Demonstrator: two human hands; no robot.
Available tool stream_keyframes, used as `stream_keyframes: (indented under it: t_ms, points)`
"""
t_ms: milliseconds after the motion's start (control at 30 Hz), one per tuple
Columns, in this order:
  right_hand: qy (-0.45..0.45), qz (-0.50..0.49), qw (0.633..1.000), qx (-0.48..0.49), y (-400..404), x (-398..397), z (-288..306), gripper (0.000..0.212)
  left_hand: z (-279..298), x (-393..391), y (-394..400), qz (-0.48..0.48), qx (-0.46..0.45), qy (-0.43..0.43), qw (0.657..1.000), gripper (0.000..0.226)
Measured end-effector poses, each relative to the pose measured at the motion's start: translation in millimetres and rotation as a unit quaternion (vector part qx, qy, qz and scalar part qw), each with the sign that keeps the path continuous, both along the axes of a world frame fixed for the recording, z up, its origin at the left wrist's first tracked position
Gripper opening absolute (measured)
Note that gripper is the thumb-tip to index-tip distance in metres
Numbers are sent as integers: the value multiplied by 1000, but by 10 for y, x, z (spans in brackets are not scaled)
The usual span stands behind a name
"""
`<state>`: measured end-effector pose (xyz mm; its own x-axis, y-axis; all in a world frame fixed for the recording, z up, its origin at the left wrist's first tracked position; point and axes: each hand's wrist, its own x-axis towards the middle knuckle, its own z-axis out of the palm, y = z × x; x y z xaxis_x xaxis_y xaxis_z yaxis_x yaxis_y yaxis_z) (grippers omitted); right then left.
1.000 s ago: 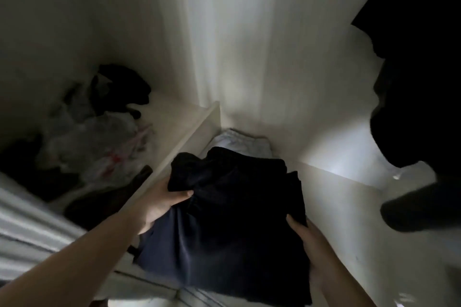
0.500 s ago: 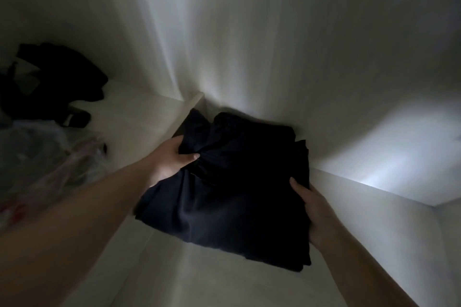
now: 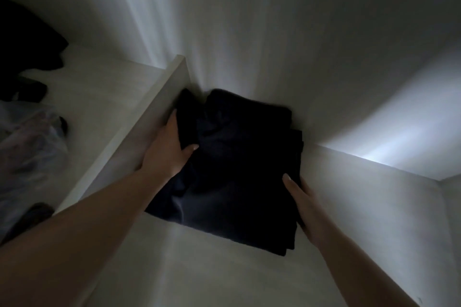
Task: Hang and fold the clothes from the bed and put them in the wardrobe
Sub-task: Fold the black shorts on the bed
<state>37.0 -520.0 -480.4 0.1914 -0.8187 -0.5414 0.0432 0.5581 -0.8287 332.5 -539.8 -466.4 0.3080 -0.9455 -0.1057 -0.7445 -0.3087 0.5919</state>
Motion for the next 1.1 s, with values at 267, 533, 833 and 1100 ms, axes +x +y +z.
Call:
stream_keyframes:
  t_ms: [267,533,833,1100]
  points:
    - [105,39,993,-27,156,-61,-245,37,-70,-93,245,-34,3,-127,991,105]
    - [497,95,755,-417,-56,319,-124,65,-134,-475,162,-206,-130,-295,924,76]
    - [602,277,621,-419,-528,600,-546,80,-573,-318,-120,-189,16,-348,918,92]
    - [586,251,681,-361,-107,602,-316,79,-408,-385,302,-165,18,-297,940,87]
